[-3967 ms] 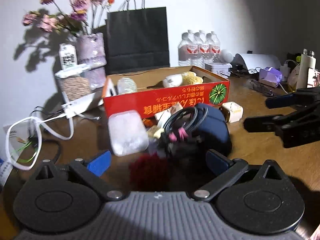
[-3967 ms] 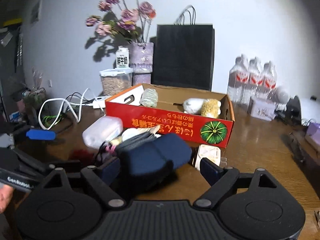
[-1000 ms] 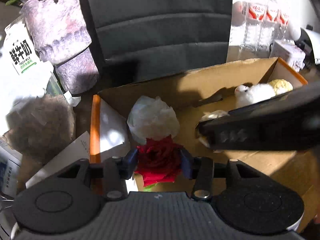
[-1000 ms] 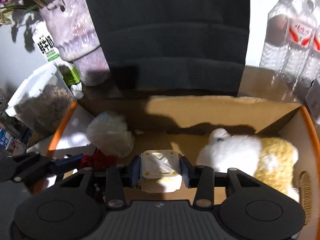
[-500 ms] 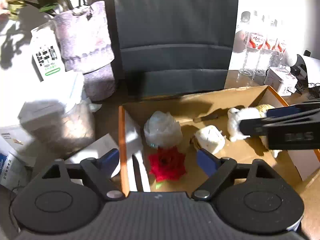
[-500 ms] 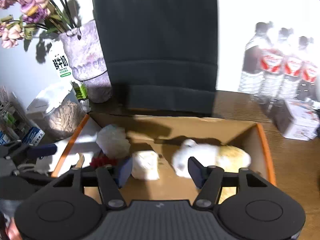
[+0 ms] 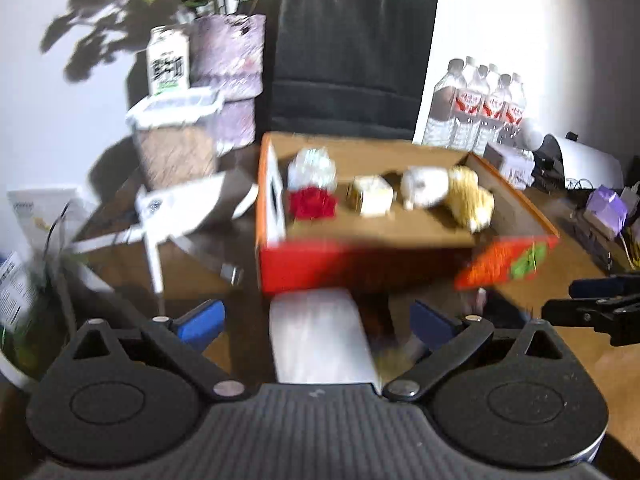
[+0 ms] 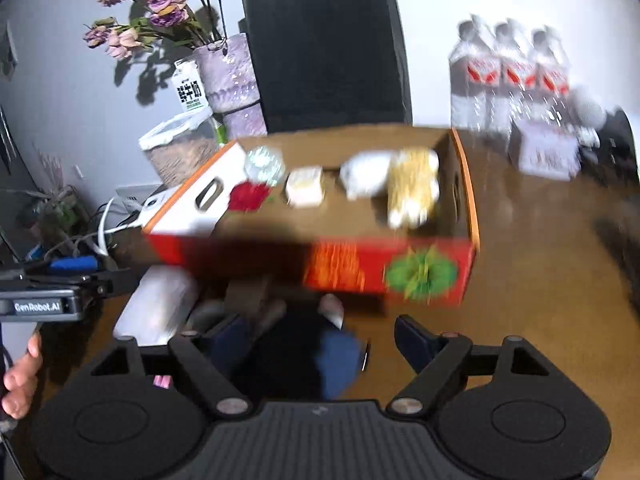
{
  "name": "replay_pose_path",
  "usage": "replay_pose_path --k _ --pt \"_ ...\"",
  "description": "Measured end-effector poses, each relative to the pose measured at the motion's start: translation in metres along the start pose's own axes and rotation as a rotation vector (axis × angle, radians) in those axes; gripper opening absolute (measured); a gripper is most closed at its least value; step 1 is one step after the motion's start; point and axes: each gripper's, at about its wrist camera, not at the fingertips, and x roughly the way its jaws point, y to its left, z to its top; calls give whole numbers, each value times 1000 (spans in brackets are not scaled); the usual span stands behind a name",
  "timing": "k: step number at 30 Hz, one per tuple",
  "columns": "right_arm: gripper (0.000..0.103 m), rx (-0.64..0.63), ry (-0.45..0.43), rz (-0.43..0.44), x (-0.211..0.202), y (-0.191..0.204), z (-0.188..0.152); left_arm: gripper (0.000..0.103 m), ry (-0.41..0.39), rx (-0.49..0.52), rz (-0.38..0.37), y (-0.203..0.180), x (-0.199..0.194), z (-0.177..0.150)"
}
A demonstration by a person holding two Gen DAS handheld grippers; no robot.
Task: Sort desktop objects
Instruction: 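Withdraw both tools from the box back toward the remaining items, then grasp the white plastic container with the left tool while the right tool grasps the navy pouch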
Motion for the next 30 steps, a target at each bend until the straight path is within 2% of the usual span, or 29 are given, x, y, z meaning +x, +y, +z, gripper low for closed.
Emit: replay_pose_path --k 3,7,11,14,16,18,21,23,25,28,30 --pt "81 39 -8 -29 -8 3 -31 102 -8 2 16 -6 -16 -35" --pt "82 20 7 -49 -17 17 -68 102 -2 7 95 -14 -36 -77" --pt "82 -24 24 -91 -22 30 -94 102 12 -4 23 -23 -54 -106" --pt "83 -79 21 -130 -25 33 -104 102 -15 22 23 -27 -64 -116" --pt "83 -70 15 -149 -25 31 -102 102 -28 23 44 -26 -65 -116" --pt "83 -12 -15 -125 -27 24 -96 102 -39 -8 69 -18 -62 -111" --pt "83 157 -40 11 -27 4 -84 102 -57 -108 99 1 -55 -101" --pt "83 236 -47 62 -21 -5 -75 102 -58 -132 95 10 -46 -91" --pt "83 266 -60 49 -13 -6 -65 102 -69 -113 99 11 -36 -79" --pt "83 285 -70 30 4 -2 -51 102 -86 -31 104 5 -16 -61" --pt "83 312 -57 31 16 -3 -43 102 -89 5 85 2 -2 -51"
